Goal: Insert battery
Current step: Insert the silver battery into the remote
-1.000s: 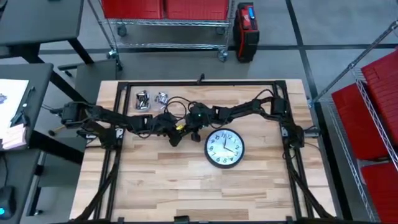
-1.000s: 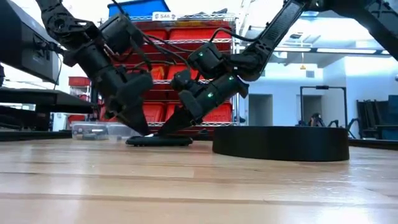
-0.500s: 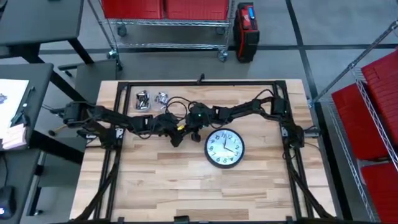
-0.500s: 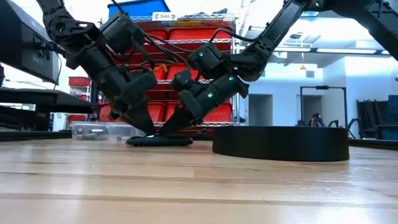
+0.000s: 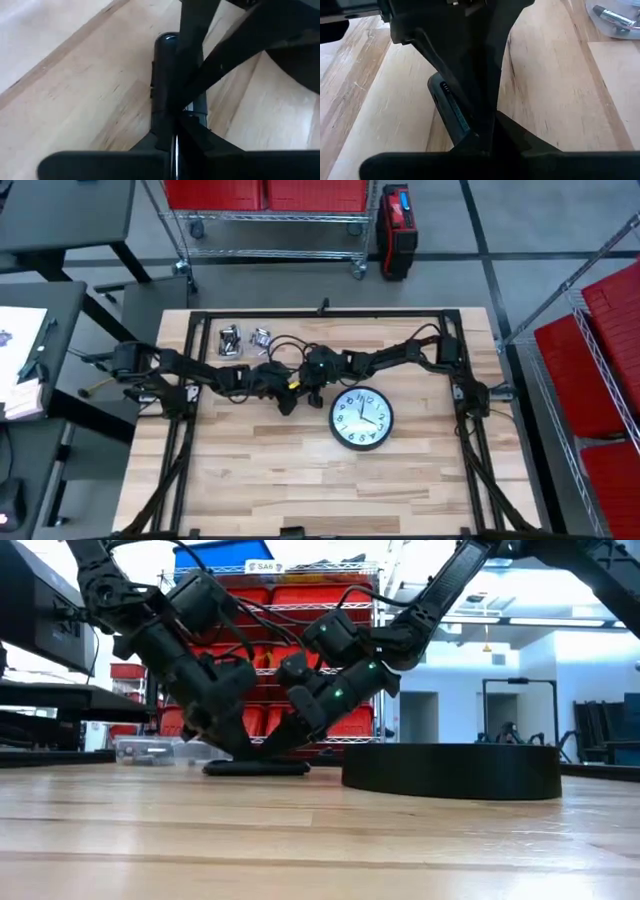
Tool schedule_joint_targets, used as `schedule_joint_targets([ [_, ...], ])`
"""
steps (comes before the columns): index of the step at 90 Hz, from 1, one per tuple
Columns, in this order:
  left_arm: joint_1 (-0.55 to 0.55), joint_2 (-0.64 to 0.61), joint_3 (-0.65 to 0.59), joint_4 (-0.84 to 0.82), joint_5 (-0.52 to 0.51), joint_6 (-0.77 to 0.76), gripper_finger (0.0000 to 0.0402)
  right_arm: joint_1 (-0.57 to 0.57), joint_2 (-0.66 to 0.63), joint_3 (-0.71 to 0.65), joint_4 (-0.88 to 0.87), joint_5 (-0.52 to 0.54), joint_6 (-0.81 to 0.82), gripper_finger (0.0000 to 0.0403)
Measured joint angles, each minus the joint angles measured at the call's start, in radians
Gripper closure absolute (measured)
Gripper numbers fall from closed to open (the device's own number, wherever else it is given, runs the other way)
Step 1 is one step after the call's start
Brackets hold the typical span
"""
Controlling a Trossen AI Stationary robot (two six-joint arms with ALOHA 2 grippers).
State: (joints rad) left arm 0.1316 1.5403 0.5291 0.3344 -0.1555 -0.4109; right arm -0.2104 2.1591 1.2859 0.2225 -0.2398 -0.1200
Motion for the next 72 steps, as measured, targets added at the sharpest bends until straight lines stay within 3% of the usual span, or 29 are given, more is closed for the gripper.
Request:
schedule_joint_targets([
  [22,0.002,-0.242,-0.003,-0.096,0.003,0.046,0.0401,-0.005,-0.175,0.000,-0.056,-0.001,0.057,0.0403],
  [49,0.034,-0.603,-0.003,-0.094,-0.010,0.017,0.0401,-0.015,-0.499,0.001,-0.307,-0.005,0.069,0.0403],
  [72,0.097,-0.787,-0.001,-0.089,-0.134,-0.017,0.0401,-0.071,-0.703,0.002,-0.394,0.003,0.073,0.0403],
])
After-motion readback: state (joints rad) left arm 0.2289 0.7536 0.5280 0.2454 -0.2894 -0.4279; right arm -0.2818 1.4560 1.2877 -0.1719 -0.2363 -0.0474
